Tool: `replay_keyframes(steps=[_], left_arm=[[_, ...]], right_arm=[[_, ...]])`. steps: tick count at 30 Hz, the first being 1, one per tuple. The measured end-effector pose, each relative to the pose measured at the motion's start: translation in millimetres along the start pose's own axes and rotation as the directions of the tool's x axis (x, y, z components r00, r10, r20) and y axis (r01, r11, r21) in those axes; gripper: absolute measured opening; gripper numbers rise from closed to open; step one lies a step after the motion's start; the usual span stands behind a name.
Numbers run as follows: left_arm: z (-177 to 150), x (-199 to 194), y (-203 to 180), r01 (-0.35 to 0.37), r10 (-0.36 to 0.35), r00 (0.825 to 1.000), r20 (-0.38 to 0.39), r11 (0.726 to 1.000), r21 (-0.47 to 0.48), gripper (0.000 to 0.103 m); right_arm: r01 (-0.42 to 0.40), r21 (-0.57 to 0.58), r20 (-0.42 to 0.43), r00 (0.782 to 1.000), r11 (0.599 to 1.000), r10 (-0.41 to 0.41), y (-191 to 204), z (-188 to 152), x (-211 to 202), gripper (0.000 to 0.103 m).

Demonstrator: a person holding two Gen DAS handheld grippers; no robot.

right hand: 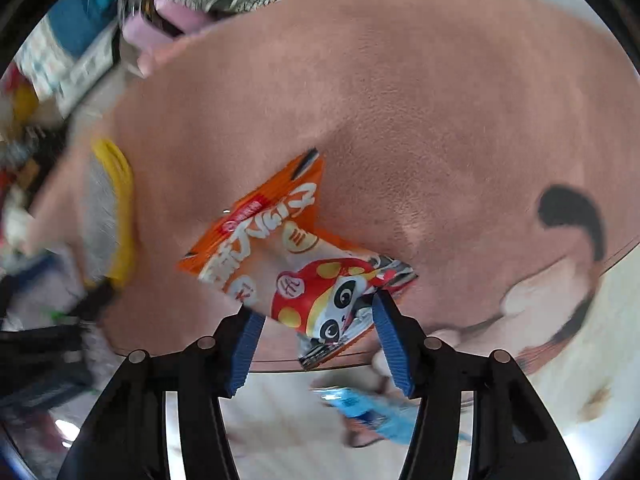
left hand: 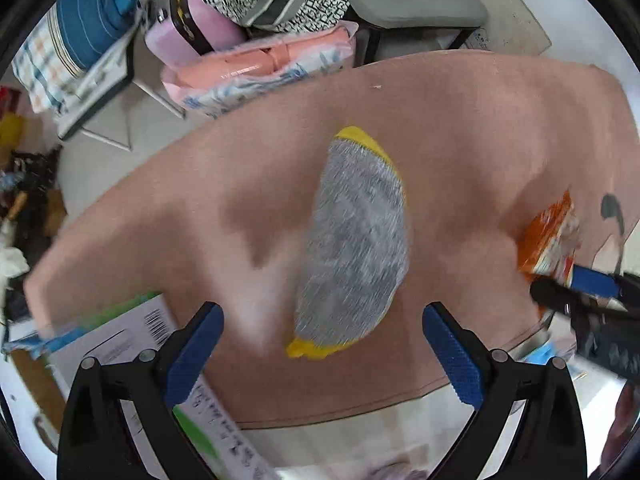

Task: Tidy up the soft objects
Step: 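Grasp the orange panda snack bag with the right tool while the left tool grasps the silver sponge, then lower the bag and sponge into the box and open both tools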

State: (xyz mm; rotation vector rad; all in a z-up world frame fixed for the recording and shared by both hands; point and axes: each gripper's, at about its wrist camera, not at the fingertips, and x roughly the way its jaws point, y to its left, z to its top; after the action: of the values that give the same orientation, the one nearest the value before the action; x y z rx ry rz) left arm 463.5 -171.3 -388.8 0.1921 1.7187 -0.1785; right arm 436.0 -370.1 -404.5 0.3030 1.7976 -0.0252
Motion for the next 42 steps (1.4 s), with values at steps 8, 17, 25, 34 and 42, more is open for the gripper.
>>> replay_keyframes(steps=[8,17,25,34,42], left_arm=[[21.1,18.5,-15.5,-0.043,0.043,0.999,-0.001,0.999,0.033,0.073],[10.6,-8.5,-12.2,0.002,0.000,0.998,0.063,1.000,-0.022,0.046],[-57.8,-87.3,10.7,0.072,-0.056,0.977,0.203,0.995,-0.069,0.046],[-204.0,-171.5,128.6,0.104,-0.029,0.946,0.323,0.970,-0.219,0.046],[-262.1,-149.7,239.7,0.068,0.026,0.964,0.264,0.939,-0.339,0.046]], right_arm=[[0.159,-0.164,0.056,0.987,0.974,-0.152,15.8,12.4,-8.6,0.080],[0.142,-0.112,0.067,0.989,0.984,-0.135,19.7,20.7,-5.2,0.043],[0.066,-0.102,0.145,0.988,0.993,-0.051,50.2,-30.3,-50.1,0.042],[-0.086,-0.262,0.198,0.970,0.961,0.141,167.1,-158.2,-102.9,0.042],[-0.140,-0.388,0.120,0.972,0.911,0.200,313.0,-239.9,-72.8,0.042]])
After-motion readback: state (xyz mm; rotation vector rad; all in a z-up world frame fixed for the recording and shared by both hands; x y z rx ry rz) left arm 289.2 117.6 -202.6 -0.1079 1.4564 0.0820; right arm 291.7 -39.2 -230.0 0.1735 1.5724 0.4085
